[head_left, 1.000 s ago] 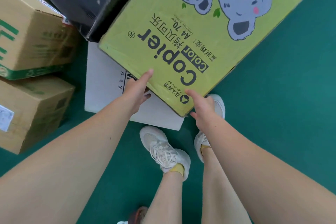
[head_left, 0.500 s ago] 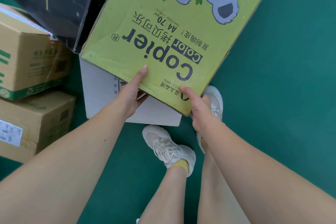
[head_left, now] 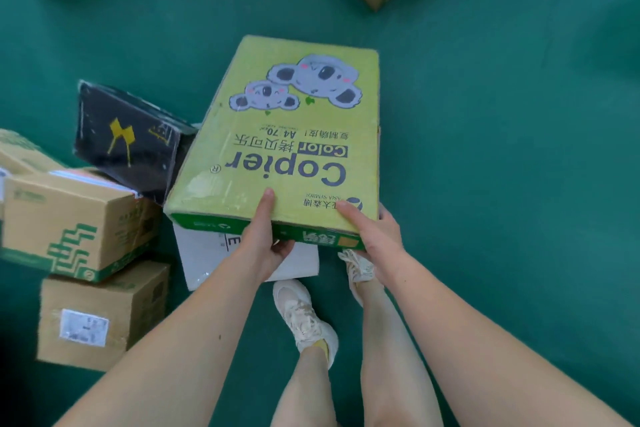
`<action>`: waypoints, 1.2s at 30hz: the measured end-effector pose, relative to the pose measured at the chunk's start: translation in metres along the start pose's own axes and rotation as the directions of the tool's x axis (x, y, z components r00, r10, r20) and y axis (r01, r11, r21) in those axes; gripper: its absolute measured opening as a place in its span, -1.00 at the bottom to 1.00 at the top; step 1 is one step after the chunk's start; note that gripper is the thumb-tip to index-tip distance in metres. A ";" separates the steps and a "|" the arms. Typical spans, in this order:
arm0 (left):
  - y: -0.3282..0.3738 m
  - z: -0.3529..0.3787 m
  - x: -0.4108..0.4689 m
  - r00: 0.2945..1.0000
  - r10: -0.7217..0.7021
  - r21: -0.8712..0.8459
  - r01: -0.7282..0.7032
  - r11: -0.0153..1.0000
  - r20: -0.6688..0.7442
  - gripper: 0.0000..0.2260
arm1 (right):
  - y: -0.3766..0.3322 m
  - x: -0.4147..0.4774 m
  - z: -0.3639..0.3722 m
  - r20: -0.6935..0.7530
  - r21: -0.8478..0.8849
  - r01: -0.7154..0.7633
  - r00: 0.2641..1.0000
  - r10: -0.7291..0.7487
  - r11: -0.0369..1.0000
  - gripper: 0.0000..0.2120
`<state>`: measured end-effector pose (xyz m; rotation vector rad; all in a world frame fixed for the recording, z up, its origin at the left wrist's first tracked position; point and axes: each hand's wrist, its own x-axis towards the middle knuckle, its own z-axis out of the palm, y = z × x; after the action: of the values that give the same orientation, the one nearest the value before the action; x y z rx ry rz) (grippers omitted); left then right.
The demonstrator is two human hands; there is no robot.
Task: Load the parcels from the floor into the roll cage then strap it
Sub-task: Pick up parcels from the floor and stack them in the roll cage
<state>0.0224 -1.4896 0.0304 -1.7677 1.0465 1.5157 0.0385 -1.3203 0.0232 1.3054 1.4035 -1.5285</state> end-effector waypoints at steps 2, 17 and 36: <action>0.005 0.010 -0.027 1.000 -0.012 0.014 0.012 1.000 -0.003 -0.54 | -0.014 -0.018 -0.009 -0.012 0.030 0.009 1.000 -0.009 0.999 -0.60; -0.015 0.042 -0.279 0.980 0.106 0.360 -0.160 0.919 0.167 -0.59 | -0.061 -0.259 -0.102 -0.194 0.345 0.164 0.976 -0.101 0.924 -0.74; -0.155 0.126 -0.538 0.755 0.113 0.598 -0.593 0.539 0.646 -0.54 | -0.026 -0.503 -0.282 -0.558 0.649 0.525 0.820 -0.126 0.551 -0.71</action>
<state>0.0625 -1.2013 0.5252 -0.4442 1.5154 1.3212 0.2125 -1.1139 0.5330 2.1303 1.3304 -2.4027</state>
